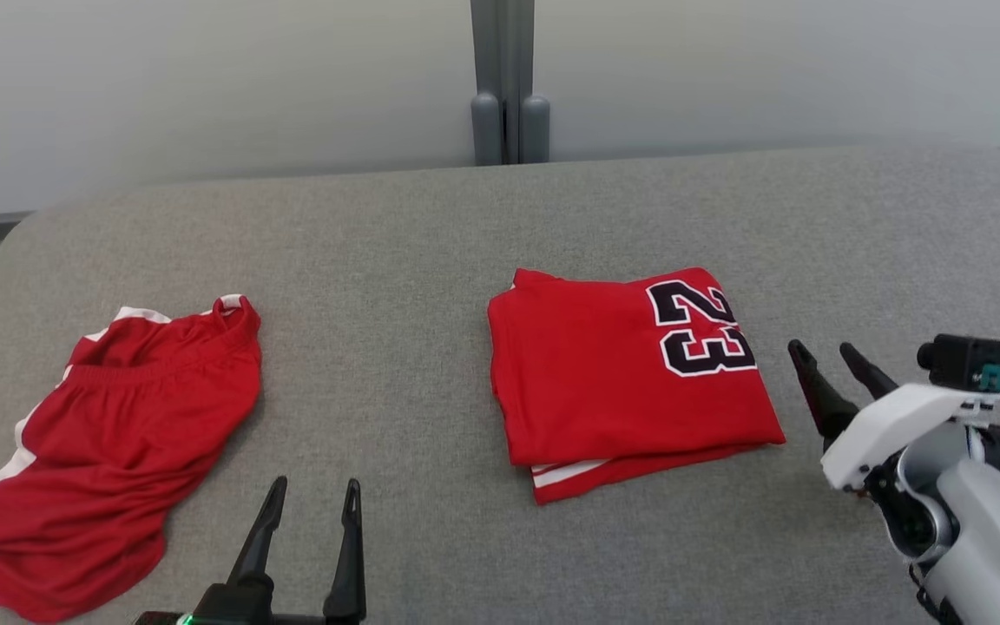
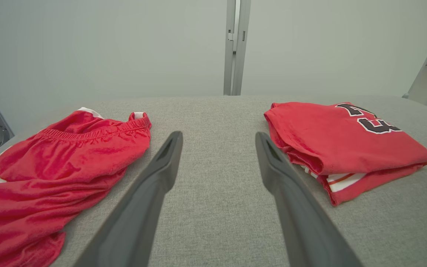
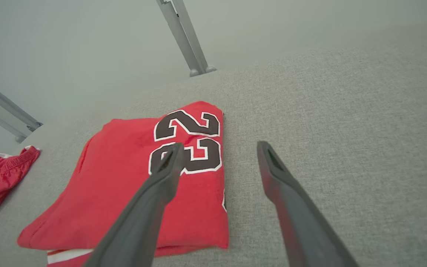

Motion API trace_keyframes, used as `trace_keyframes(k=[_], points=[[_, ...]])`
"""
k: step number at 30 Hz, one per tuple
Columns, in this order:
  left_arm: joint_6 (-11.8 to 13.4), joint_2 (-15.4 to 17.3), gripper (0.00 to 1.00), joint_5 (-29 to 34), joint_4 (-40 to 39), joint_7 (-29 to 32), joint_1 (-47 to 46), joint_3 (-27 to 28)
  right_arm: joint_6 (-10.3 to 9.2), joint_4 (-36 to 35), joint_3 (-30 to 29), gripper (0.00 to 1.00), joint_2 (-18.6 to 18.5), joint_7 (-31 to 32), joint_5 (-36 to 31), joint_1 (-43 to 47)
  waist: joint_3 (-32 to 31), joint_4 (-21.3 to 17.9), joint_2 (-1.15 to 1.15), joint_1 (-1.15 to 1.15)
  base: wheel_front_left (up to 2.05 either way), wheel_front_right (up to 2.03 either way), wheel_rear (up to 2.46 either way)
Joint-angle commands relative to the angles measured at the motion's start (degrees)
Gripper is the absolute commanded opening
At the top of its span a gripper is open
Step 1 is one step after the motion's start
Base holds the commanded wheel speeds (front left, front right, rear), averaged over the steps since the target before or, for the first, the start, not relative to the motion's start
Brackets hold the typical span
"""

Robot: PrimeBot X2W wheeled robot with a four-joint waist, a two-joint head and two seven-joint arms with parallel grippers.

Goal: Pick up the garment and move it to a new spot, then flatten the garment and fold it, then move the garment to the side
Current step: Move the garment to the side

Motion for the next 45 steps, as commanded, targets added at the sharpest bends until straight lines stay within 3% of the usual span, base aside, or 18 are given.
trace_keyframes(k=[1, 8, 14, 16, 17, 21, 28, 35, 45], points=[[0.04, 0.10, 1.00, -0.23, -0.33, 0.00, -1.69, -0.34, -0.07, 0.45, 0.56, 1.00, -0.47, 0.85, 1.42, -1.87, 3.64, 1.44, 0.00, 0.00, 0.00, 0.00, 0.00], [-0.50, 0.10, 1.00, 1.22, -0.88, 0.00, -6.62, -4.22, -0.07, 3.65, 4.51, 1.00, -3.88, 6.93, 10.59, -10.01, 11.90, 3.98, 0.00, 0.00, 0.00, 0.00, 0.00], [0.23, 0.11, 1.00, 0.97, -0.56, 0.00, -9.02, -5.82, -0.07, 4.49, 9.06, 1.00, -4.97, 10.82, 15.94, -12.63, 15.01, 4.88, 0.00, 0.00, 0.00, 0.00, 0.00], [0.45, 0.11, 1.00, 0.87, -0.49, -0.01, -9.49, -6.10, -0.07, 3.84, 10.93, 0.27, -5.61, 11.15, 16.84, -13.39, 15.48, 4.78, 0.00, 0.00, 0.00, 0.00, 0.00], [0.49, 0.11, 1.00, 0.87, -0.51, 0.00, -9.73, -6.20, -0.07, 3.73, 11.49, 0.00, -5.86, 10.77, 17.28, -13.63, 15.66, 4.66, 0.00, 0.00, 0.00, 0.00, 0.00], [0.46, 0.11, 1.00, 1.74, -1.36, 0.00, -10.57, -6.43, -0.08, 3.03, 13.97, 0.00, -7.96, 9.35, 18.13, -15.28, 16.73, 3.60, 0.00, 0.00, 0.00, 0.00, 0.00], [-0.60, 0.15, 1.00, 4.26, -5.48, 0.00, -13.30, -6.63, -0.09, 2.99, 16.23, 0.00, -14.97, 5.15, 16.26, -22.30, 22.17, 0.26, 0.00, 0.00, 0.00, 0.00, 0.00], [-2.12, 1.66, 1.00, 7.12, -10.93, -0.01, -17.15, -7.58, -0.09, 5.73, 14.98, 0.00, -23.34, -0.43, 13.55, -30.05, 30.69, -3.61, 0.00, 0.00, 0.00, 0.00, 0.00], [-3.09, 3.92, 1.00, 9.74, -16.26, 0.00, -21.95, -8.68, -0.09, 12.13, 12.30, 0.00, -29.77, -5.73, 10.67, -37.63, 37.96, -6.58, 0.00, 0.00, 0.00, 0.00, 0.00]])
